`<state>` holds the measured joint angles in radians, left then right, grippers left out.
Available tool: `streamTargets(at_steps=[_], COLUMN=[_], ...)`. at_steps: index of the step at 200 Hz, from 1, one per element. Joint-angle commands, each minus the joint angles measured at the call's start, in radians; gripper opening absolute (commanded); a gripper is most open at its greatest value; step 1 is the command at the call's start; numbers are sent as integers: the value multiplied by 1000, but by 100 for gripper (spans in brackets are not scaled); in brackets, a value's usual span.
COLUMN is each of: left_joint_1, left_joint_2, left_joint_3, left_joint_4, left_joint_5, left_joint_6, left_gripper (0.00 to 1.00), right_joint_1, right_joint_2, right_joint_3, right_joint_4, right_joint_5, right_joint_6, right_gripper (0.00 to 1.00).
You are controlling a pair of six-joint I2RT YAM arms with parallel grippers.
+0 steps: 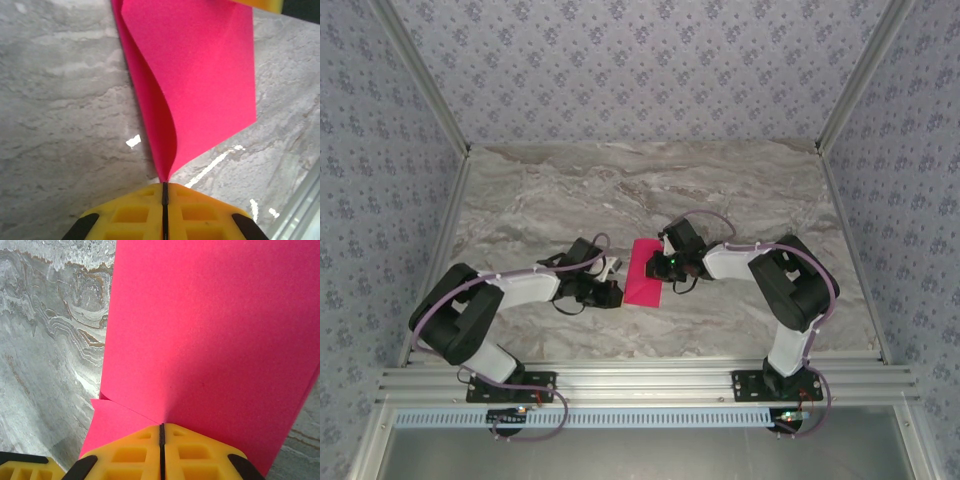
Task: Fold a paper plane with a square sheet of paper (fold left side to right side)
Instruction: Fold the triangle a second time at the center of the table.
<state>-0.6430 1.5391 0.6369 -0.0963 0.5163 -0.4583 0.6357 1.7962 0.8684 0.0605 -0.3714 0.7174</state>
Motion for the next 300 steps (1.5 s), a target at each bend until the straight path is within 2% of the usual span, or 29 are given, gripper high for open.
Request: streamTargets(at_steps=[1, 27, 58, 82, 121, 160, 213, 244, 300], left_joint_1=[1, 1, 3, 2, -1, -2, -5, -7, -7], left_joint_2=[-6, 4, -27, -40, 45, 123, 159, 162, 159], left_joint_3=[51, 69, 76, 60, 89, 108, 80, 61, 55], left_joint_4=[31, 30, -65, -28, 5, -17, -20, -13, -11], left_joint_5=[79, 81, 5, 54, 88, -5, -39, -44, -50], left_joint_6=[-15, -4, 36, 25, 32, 43, 46, 47, 47], left_gripper=[8, 8, 8, 10, 10, 10, 7, 6, 6], right_joint_1=[-1, 0, 1, 0, 0, 0, -1, 20, 100], right_joint_2=[34, 33, 31, 34, 37, 23, -93, -136, -70], right_joint_3=[-3, -2, -2, 4, 7, 2, -49, -68, -42], right_joint_4=[-61, -63, -64, -64, -65, -47, 56, 45, 54], right_joint_5=[45, 43, 44, 42, 41, 30, -5, -47, -67], right_joint_6=[-13, -13, -13, -15, -14, -16, -42, -55, -38], right_gripper=[10, 10, 11, 10, 10, 10, 11, 9, 9])
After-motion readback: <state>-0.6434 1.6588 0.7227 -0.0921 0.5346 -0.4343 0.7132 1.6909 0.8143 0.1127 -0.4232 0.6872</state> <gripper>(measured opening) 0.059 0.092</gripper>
